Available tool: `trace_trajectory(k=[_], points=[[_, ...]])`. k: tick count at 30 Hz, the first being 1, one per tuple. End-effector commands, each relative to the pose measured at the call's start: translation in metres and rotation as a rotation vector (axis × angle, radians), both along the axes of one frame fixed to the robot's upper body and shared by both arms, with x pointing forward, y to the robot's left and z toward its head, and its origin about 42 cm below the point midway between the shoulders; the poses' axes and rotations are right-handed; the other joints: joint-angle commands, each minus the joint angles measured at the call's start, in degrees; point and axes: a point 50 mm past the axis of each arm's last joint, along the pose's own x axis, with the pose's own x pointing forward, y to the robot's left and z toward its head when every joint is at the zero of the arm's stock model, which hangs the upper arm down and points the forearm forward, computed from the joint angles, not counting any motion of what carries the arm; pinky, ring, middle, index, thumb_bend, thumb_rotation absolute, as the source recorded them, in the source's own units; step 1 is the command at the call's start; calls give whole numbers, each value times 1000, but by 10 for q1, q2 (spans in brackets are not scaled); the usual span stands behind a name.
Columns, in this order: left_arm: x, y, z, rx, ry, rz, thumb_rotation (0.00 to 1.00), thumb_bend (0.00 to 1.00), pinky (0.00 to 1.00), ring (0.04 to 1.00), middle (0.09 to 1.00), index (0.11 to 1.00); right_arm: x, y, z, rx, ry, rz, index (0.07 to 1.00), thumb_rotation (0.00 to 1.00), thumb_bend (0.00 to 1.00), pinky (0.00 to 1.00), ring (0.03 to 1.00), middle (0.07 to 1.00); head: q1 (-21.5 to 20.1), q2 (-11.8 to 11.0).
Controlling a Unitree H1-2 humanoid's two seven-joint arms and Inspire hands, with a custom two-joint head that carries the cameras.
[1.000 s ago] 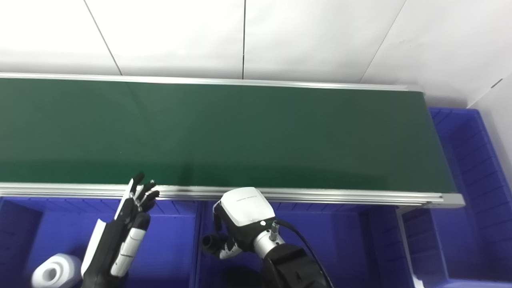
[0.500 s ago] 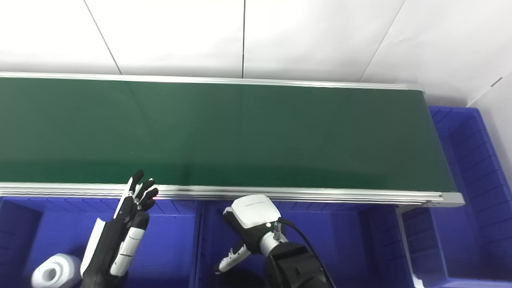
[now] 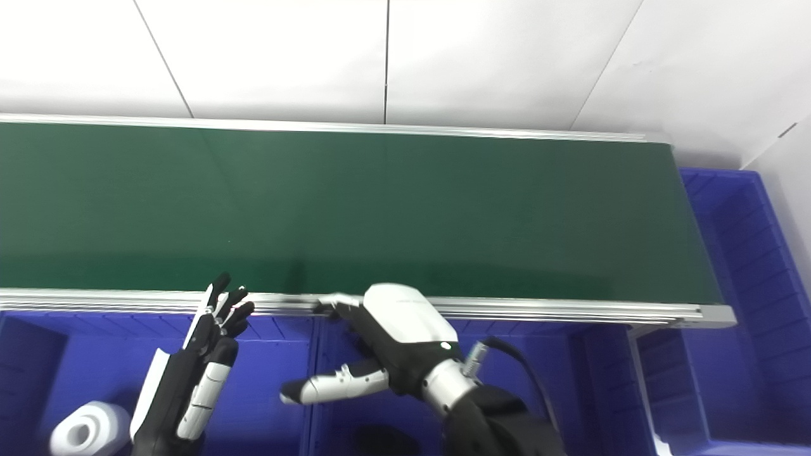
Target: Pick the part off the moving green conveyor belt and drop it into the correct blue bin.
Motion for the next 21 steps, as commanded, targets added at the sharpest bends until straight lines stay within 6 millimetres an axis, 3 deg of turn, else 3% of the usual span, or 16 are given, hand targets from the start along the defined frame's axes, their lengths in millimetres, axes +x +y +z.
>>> trace_trajectory(k=[1,7,10,15,21], points=[[-2,1,10,8,-22,0,957,599,933,894,940,1000,-18,2,13,211,5,-104,788,962,882,539,653,746,-4,1],[4,10,11,-16,-15,-5,948,653,994,918,957,1000,-55,19,20,670,76,-358,739,942,834,514,622,710,-31,7],[7,15,11,1,-20,-3,960,639,989,917,953,1000,-63,26,8,857,129,-490,773,917,784,607,674,741,-39,9],[11,22,15,20,-23,-11,980,596,995,915,950,1000,-58,33,-51,818,8,-649,846,991,755,774,798,838,-60,20],[12,22,17,14,-19,-14,970,589,1000,930,960,1000,-45,33,-69,798,-48,-680,897,1000,815,846,862,900,-58,30]])
